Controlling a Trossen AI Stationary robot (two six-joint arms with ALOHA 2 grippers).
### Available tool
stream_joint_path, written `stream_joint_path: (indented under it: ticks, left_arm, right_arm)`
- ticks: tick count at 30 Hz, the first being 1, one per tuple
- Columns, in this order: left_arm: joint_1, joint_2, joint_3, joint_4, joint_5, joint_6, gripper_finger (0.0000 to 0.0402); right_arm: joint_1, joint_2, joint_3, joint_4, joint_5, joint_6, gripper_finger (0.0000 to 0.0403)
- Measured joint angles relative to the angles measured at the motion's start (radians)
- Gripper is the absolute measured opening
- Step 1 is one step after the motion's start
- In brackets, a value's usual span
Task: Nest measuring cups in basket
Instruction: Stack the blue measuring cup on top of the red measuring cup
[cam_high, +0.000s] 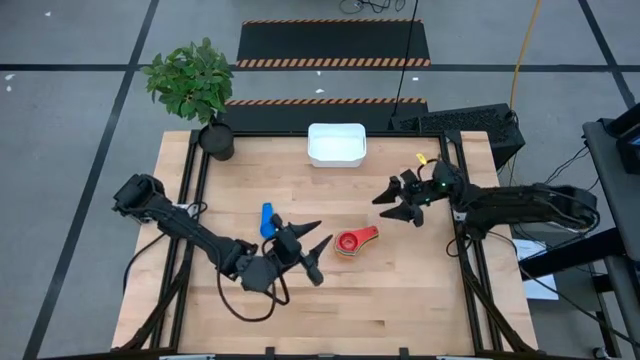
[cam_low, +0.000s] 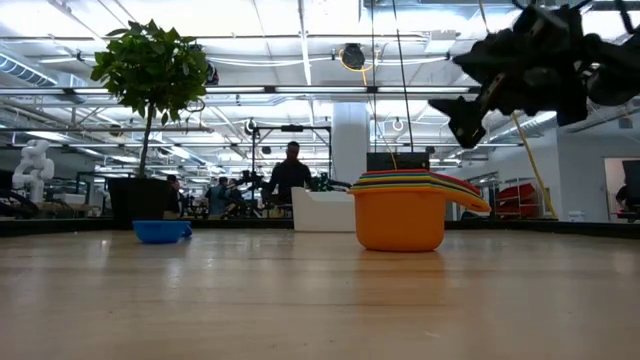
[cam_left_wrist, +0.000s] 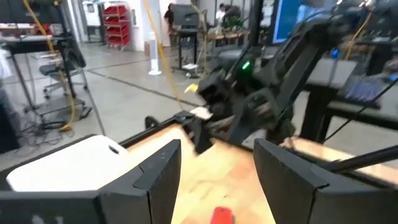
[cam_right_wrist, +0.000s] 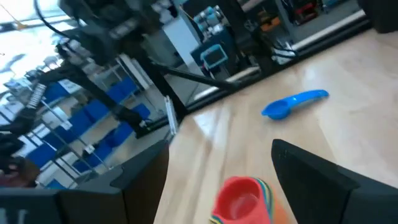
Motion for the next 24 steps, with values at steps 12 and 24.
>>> stream_joint_path:
  ticks: [12, 24]
  left_arm:
    - [0.081, 0.001, 0.0, -0.203, 0.016, -0.217, 0.0202]
    - [0.097, 0.001, 0.001, -0.216, 0.033, -0.218, 0.0202]
  right_arm:
    - [0.003, -0.196, 0.0, -0.164, -0.028, 0.021, 0.0274]
    - [0.003, -0.23, 0.0, -0.175, -0.028, -0.001, 0.0274]
